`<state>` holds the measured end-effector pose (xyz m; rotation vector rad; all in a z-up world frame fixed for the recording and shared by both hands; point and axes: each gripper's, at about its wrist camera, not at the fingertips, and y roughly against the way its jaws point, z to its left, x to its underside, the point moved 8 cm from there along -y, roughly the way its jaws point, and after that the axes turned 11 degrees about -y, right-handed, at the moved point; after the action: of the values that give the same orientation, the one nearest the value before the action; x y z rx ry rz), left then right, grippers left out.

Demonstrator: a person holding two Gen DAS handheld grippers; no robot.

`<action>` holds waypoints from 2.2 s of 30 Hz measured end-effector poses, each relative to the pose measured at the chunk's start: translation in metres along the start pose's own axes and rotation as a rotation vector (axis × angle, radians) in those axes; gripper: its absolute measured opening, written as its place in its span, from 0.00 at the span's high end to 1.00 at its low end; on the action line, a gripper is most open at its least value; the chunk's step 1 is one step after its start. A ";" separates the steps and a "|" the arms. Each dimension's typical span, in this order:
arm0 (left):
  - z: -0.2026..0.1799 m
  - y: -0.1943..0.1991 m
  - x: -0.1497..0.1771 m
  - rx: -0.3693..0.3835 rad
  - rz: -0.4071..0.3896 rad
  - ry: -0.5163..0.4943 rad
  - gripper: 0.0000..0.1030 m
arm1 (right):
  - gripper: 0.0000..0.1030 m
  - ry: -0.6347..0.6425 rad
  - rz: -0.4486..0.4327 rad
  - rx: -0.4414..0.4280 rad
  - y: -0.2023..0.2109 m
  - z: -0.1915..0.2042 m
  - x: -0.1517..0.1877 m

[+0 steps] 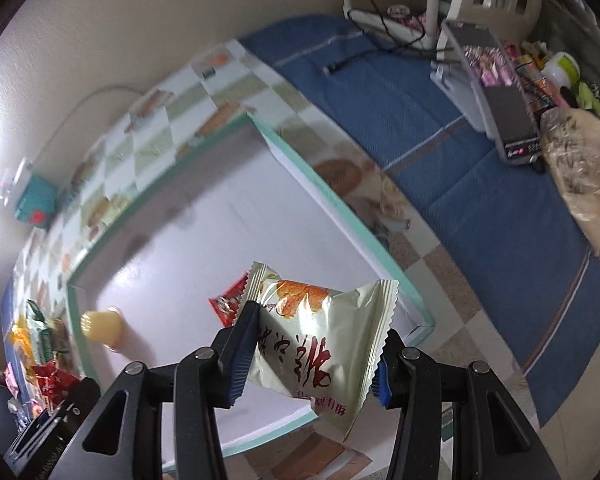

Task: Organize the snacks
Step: 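Carry the cream bag with the right gripper while the left gripper carries the red bag over the tray, then open the left gripper to drop the red bag while the right gripper releases the cream bag into the tray, then move the right gripper to the milk biscuit pack while the left approaches the pink bag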

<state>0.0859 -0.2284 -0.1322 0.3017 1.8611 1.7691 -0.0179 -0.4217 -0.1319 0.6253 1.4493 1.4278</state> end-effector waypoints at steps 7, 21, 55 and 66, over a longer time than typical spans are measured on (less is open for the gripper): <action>-0.004 -0.019 0.007 0.008 0.055 0.010 0.46 | 0.49 0.008 0.029 0.020 -0.011 0.002 0.009; 0.024 0.006 -0.002 0.004 -0.005 0.060 0.12 | 0.11 0.081 -0.029 0.036 0.012 0.023 0.011; 0.288 0.057 0.084 -0.205 -0.083 0.580 0.09 | 0.00 0.445 -0.092 -0.143 0.043 0.198 0.130; 0.344 0.056 0.124 -0.208 -0.068 0.736 0.09 | 0.00 0.541 -0.046 -0.179 0.036 0.237 0.178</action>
<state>0.1540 0.1338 -0.1010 -0.5610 2.0761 2.1814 0.1103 -0.1530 -0.1093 0.0874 1.7017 1.7489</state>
